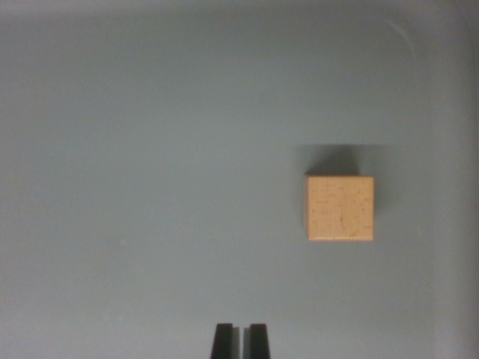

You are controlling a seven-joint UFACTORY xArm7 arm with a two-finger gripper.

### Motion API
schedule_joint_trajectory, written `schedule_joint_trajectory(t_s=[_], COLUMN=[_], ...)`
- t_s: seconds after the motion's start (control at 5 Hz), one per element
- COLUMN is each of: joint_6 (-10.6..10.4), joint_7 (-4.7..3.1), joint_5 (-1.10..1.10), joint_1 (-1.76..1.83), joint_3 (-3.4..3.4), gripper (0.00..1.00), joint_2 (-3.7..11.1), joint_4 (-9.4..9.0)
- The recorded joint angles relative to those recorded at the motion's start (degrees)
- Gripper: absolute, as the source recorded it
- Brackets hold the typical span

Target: Push wooden cube

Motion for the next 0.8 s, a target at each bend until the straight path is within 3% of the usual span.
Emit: schedule_joint_trajectory(t_s=[0.2, 0.4, 0.6, 0.8], joint_6=[0.0, -2.7, -2.7, -5.4], joint_7=[0.00, -0.76, -0.76, -1.53], joint_5=[0.00, 0.17, 0.17, 0.35], joint_1=[0.00, -0.33, -0.33, -0.66], joint_3=[0.00, -0.28, -0.28, -0.56], gripper=[0.00, 0.00, 0.00, 0.00], joint_2=[0.00, 0.92, 0.92, 1.86], joint_4=[0.00, -1.72, -1.72, -3.46])
